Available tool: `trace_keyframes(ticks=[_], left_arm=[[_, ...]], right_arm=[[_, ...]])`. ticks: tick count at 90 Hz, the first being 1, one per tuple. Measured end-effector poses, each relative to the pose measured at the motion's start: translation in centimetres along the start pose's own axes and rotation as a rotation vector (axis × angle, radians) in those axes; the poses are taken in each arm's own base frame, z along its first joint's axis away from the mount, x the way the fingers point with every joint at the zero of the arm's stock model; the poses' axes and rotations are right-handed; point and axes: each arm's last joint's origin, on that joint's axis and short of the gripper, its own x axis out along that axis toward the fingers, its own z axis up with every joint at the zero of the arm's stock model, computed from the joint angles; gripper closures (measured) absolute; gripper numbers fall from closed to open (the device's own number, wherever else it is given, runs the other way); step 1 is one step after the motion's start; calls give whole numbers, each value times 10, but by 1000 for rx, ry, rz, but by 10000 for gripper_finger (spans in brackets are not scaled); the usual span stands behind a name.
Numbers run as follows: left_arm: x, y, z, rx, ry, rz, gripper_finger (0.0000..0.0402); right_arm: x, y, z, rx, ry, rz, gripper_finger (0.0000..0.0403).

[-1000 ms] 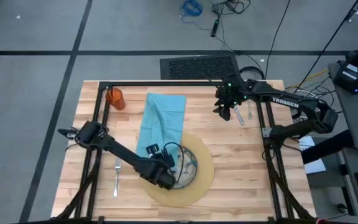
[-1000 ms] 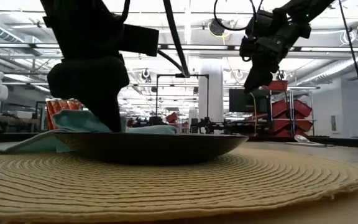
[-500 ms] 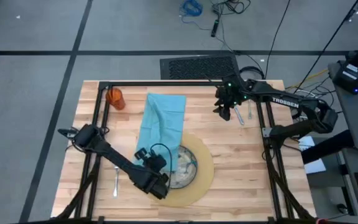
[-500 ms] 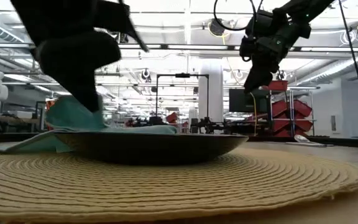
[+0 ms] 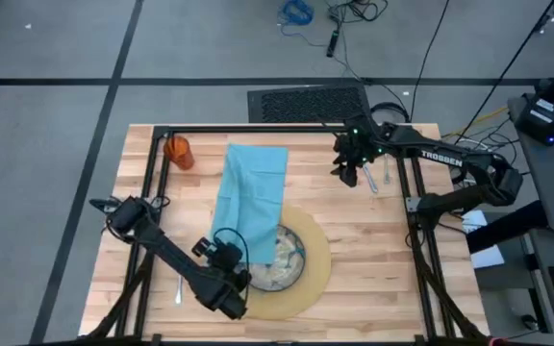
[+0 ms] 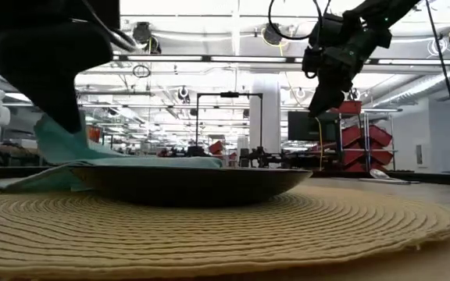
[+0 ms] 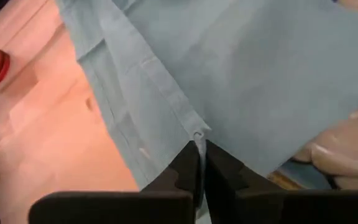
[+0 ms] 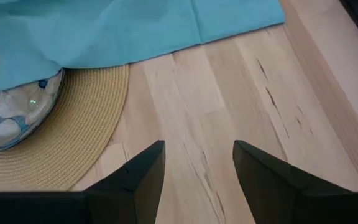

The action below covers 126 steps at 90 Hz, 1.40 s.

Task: Set table place
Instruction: Fold the blue napkin

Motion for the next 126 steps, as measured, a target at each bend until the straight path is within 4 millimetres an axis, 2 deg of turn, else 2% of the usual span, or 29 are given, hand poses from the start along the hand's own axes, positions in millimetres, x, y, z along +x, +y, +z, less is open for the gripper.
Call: trace_keyframes(ticks=[53,63,79,94,99,108,126], left_arm=[[0,7,-3,36,97,63,398],[0,4,-3,55,98,39,375],[0,1,-3,21,104,10,308],[0,16,-3,-23,206,172,254],[-1,23,-4,-45,243,245,246],[-3,23,-7,-43,254,222,242],[-9,21,-5,-4,21,139,242]], right_arm=[[1,4,-2,24,26,17,222],[2,6,-2,18,27,21,222],[2,6,-2,22,26,21,222],[2,6,-2,22,26,21,222],[2,6,-2,27,26,21,222],[2,6,-2,29,26,20,222],[2,6,2,29,-10,17,222]])
